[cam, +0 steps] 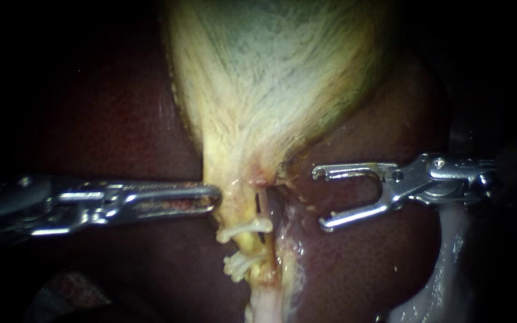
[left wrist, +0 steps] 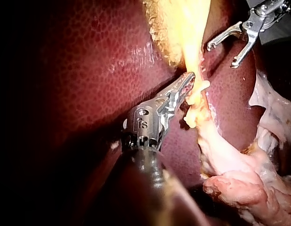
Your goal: Going back third clip left tube
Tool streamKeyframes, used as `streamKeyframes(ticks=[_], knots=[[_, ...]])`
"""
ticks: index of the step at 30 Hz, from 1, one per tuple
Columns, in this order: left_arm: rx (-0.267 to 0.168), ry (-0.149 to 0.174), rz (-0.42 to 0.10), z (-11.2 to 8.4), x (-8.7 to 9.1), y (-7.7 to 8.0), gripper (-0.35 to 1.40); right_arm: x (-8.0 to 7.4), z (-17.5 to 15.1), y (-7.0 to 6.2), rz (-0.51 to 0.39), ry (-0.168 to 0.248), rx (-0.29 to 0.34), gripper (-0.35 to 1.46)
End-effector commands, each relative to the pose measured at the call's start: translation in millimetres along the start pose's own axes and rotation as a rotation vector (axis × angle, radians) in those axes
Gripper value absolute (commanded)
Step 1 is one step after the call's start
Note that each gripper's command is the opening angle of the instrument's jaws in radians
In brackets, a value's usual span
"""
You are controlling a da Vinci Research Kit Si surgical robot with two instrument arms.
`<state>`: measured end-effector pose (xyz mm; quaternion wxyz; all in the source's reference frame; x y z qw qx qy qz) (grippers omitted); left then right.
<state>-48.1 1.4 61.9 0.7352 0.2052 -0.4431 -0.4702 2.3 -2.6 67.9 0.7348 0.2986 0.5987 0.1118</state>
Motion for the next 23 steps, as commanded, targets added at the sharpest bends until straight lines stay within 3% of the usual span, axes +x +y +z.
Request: streamKeyframes(ticks=[1, 6, 23], knots=[[0.002, 0.004, 0.002, 0.4, 0.2, -0.1, -0.35, 0.0, 0.0, 0.0, 0.000, 0.000, 0.000, 0.60], [0.002, 0.010, 0.005, 1.5, 0.6, -0.4, -0.35, 0.0, -0.1, -0.1, 0.000, -0.001, 0.001, 0.60], [0.002, 0.013, 0.005, 1.4, 0.6, -0.4, -0.35, 0.1, -0.2, -0.3, 0.000, -0.001, 0.001, 0.60]])
